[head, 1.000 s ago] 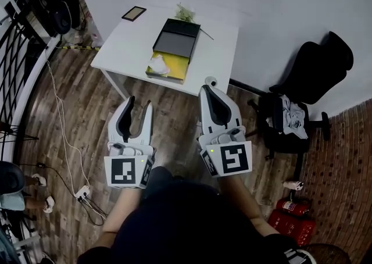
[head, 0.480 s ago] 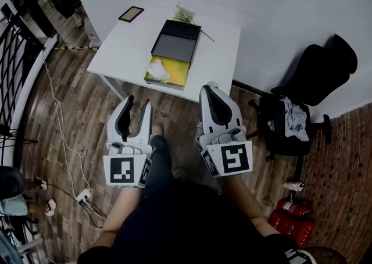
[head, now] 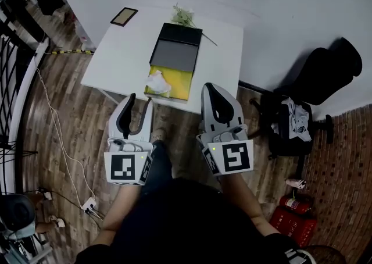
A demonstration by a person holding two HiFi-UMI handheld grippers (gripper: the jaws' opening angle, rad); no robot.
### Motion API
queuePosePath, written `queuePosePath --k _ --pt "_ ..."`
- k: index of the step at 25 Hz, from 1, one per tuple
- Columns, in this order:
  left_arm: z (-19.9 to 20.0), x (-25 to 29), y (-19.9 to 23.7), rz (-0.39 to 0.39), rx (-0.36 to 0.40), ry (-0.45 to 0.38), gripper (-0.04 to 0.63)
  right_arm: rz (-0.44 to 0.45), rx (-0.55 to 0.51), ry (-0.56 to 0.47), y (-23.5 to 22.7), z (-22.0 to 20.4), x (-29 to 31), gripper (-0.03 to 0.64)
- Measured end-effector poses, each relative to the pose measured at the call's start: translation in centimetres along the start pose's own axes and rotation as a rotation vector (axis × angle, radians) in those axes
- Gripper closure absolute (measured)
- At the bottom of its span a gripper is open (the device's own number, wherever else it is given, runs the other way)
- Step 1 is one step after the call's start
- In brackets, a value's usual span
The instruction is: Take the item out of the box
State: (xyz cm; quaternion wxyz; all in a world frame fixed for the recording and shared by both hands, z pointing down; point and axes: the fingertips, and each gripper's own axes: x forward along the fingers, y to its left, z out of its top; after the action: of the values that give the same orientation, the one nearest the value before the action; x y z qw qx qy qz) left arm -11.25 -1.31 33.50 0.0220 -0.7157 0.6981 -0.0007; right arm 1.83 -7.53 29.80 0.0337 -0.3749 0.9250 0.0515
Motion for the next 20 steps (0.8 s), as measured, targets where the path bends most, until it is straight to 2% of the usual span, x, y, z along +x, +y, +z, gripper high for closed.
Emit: queuePosePath --k 12,20 --pt "-2.1 11.8 5.9 -0.201 0.0 0.076 0.431 -0.145 0.001 0.094 -2.6 -3.6 10.5 0.606" --pt "-4.8 18.0 7.9 -0.341 0.008 0.146 0.431 -0.249 0.024 0.139 -4.5 -6.4 15.6 0.606"
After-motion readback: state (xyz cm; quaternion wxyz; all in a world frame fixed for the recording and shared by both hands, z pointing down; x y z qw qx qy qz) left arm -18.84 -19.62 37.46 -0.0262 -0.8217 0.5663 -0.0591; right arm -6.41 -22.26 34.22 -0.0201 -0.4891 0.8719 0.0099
